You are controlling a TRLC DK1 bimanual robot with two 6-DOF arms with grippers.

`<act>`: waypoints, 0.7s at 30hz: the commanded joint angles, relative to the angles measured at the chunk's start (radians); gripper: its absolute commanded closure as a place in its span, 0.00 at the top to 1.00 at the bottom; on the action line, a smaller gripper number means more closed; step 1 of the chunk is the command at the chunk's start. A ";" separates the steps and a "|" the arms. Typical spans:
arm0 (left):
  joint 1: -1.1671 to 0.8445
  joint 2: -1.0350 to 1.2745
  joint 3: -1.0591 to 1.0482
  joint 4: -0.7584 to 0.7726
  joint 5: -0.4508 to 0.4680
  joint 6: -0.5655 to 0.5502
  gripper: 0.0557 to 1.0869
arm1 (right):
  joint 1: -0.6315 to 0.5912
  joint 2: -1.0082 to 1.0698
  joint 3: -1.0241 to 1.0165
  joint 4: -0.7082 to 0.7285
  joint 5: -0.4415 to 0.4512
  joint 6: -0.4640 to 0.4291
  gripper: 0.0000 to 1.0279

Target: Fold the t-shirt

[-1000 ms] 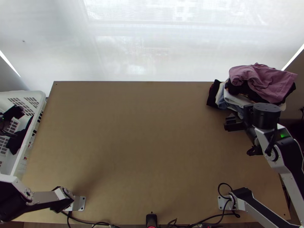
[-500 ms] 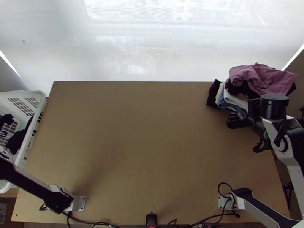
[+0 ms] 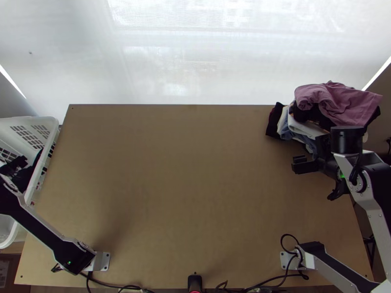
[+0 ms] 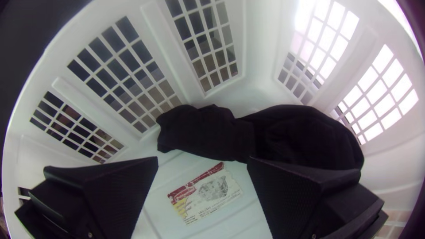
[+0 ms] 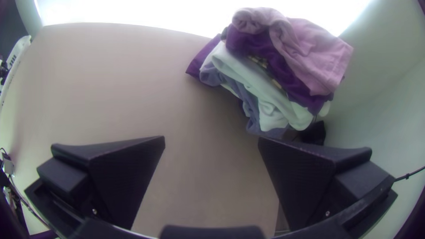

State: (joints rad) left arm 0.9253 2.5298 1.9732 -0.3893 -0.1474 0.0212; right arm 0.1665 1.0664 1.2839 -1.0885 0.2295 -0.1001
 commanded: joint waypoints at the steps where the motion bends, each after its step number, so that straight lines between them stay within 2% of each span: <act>1: -0.022 0.184 0.119 0.075 -0.029 -0.037 0.95 | -0.055 -0.011 -0.052 -0.045 -0.004 -0.006 0.95; 8: -0.040 0.330 0.276 0.107 -0.084 -0.067 0.95 | -0.125 -0.013 -0.064 -0.076 -0.058 0.023 0.95; 13: -0.056 0.374 0.286 0.173 -0.098 -0.067 0.95 | -0.142 -0.011 -0.084 -0.080 -0.065 0.025 0.95; 17: -0.063 0.409 0.291 0.168 -0.107 -0.066 0.93 | -0.153 -0.011 -0.086 -0.086 -0.071 0.030 0.95; 19: -0.066 0.417 0.291 0.164 -0.107 -0.067 0.79 | -0.157 -0.011 -0.087 -0.090 -0.071 0.030 0.96; 21: -0.066 0.417 0.289 0.175 -0.107 -0.069 0.57 | -0.159 -0.011 -0.090 -0.093 -0.071 0.030 0.95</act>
State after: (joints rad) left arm 0.8692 2.9055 2.2463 -0.2352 -0.2451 -0.0448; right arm 0.0246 1.0546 1.2037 -1.1694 0.1658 -0.0750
